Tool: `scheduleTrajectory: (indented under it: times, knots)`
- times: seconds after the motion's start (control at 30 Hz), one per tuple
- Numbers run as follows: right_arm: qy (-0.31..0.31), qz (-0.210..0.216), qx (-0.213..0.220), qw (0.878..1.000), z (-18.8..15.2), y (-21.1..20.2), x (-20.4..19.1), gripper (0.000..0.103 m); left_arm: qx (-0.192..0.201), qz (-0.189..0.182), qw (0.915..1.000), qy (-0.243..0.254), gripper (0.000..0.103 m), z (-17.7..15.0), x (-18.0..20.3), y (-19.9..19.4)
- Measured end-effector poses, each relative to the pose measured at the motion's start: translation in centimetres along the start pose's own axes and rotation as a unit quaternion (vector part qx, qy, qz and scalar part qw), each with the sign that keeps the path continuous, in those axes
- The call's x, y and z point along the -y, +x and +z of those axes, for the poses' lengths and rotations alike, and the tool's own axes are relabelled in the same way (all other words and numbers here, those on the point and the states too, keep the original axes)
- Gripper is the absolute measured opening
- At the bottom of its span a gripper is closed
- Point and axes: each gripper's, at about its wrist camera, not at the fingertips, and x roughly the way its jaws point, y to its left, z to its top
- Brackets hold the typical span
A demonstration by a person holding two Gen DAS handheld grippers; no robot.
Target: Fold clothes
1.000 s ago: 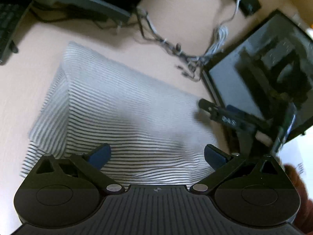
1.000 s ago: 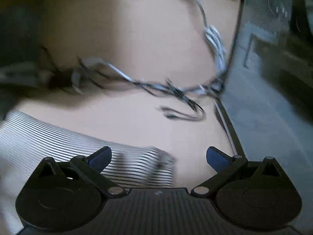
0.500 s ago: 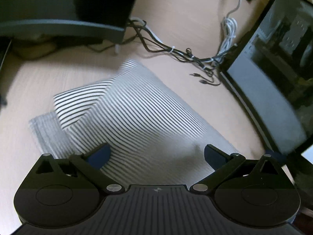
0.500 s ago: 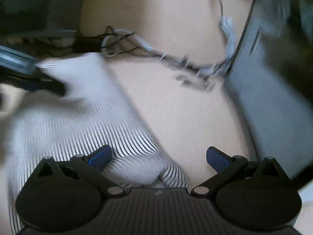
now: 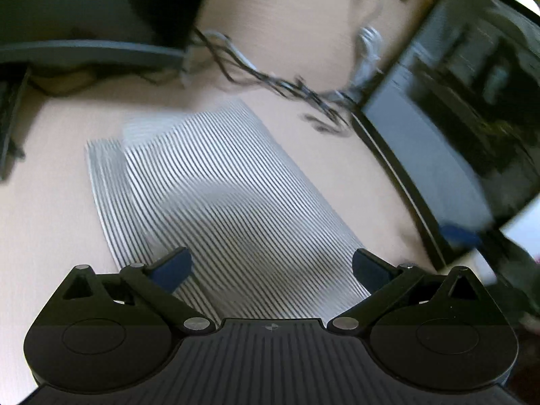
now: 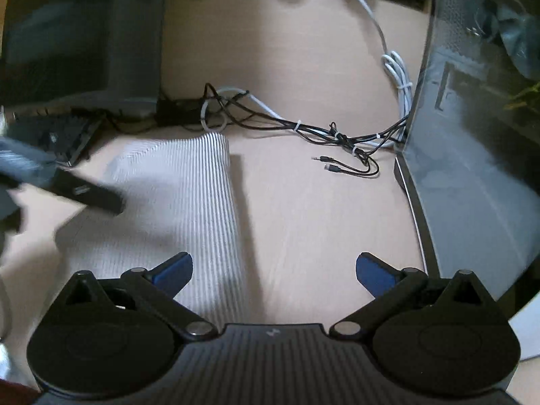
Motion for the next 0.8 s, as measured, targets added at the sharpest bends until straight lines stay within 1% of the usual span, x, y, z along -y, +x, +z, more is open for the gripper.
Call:
scheduleTrajectory:
  times: [0.1, 0.17, 0.2, 0.3, 0.43, 0.57, 0.7, 0.8]
  knots:
    - [-0.031, -0.021, -0.011, 0.999, -0.6, 1.3, -0.7, 0.103, -0.018, -0.027, 0.9995, -0.001, 0.103, -2.1, 1.1, -0.2]
    - [-0.057, -0.038, -0.02, 0.997, -1.3, 2.1, -1.3, 0.103, -0.027, -0.015, 0.9994, 0.015, 0.103, -2.8, 1.5, 0.1]
    - [-0.06, -0.041, -0.022, 0.997, -1.6, 2.1, -1.4, 0.103, -0.031, -0.007, 0.9992, 0.024, 0.103, -3.0, 1.6, 0.4]
    - [-0.055, -0.045, -0.022, 0.997, -2.3, 1.6, -1.5, 0.103, -0.035, -0.004, 0.9992, 0.018, 0.102, -2.7, 1.1, 1.0]
    - [-0.042, -0.05, -0.021, 0.998, -3.0, 1.0, -1.5, 0.103, -0.029, -0.007, 0.9995, 0.005, 0.103, -2.2, 0.4, 1.9]
    - [-0.034, -0.054, -0.022, 0.998, -3.6, 0.6, -2.3, 0.103, -0.017, -0.012, 0.9996, 0.019, 0.103, -1.7, 0.4, 2.6]
    - [-0.032, -0.046, -0.024, 0.998, -3.9, 0.2, -2.5, 0.103, -0.007, -0.023, 0.9997, 0.009, 0.102, -1.0, -0.1, 3.2]
    - [-0.041, -0.047, -0.026, 0.998, -3.7, 0.2, -2.6, 0.103, -0.01, -0.011, 0.9996, 0.026, 0.102, -1.4, 0.2, 2.6]
